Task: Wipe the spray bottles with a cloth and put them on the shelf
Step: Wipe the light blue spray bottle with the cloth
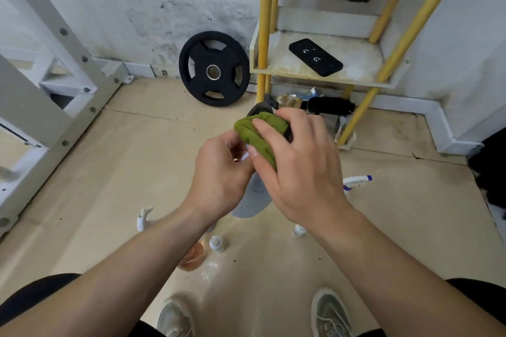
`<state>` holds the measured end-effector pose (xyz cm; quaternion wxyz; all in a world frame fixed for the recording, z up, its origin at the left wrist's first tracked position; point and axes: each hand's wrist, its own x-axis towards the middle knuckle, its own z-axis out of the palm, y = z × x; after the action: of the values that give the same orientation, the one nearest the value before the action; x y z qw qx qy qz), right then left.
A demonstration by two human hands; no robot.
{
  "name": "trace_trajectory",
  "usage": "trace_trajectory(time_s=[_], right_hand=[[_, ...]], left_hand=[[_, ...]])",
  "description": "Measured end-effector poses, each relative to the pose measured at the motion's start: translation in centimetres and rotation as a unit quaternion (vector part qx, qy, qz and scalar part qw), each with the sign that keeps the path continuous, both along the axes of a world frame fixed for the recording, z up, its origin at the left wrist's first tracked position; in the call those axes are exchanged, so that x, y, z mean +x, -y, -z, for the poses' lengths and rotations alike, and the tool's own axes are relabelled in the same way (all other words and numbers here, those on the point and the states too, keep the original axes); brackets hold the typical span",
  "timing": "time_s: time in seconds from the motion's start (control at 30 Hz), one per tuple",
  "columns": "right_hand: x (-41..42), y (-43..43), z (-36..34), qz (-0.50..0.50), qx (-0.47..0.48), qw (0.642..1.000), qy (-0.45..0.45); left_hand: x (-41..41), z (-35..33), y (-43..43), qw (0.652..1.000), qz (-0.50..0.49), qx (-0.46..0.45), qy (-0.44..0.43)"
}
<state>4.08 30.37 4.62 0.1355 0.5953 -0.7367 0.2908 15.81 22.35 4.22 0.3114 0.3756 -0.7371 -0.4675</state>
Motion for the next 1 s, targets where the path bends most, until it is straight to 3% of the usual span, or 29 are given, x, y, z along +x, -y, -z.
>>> trace_trajectory(time_s=[0.13, 0.27, 0.47, 0.6, 0.7, 0.9, 1.0], right_hand=[[-0.6, -0.2, -0.1, -0.011, 0.022, 1.0, -0.015], [-1.9, -0.4, 0.2, -0.016, 0.036, 0.992, 0.119], [-2.9, -0.3, 1.1, 0.008, 0.072, 0.951, 0.3], [-3.8, 0.0, 1.1, 0.047, 0.098, 0.926, 0.362], [-3.6, 0.2, 1.1, 0.06, 0.092, 0.936, 0.336], [-1.7, -0.2, 0.8, 0.041, 0.055, 0.992, 0.108], [-2.0, -0.2, 1.0, 0.042, 0.042, 0.995, 0.075]], left_hand=[[-0.1, -0.1, -0.5, 1.0, 0.002, 0.011, -0.016], [0.0, 0.0, -0.8, 1.0, -0.008, 0.011, -0.027], [0.4, 0.0, -0.7, 0.999, -0.001, 0.006, -0.047], [0.5, 0.2, -0.3, 0.999, -0.005, 0.0, -0.041], [0.1, 0.5, 0.0, 1.0, -0.004, -0.002, -0.02], [-1.0, 0.9, -0.4, 1.0, -0.012, 0.004, 0.001], [-1.1, 1.0, -0.3, 1.0, -0.009, 0.004, -0.001]])
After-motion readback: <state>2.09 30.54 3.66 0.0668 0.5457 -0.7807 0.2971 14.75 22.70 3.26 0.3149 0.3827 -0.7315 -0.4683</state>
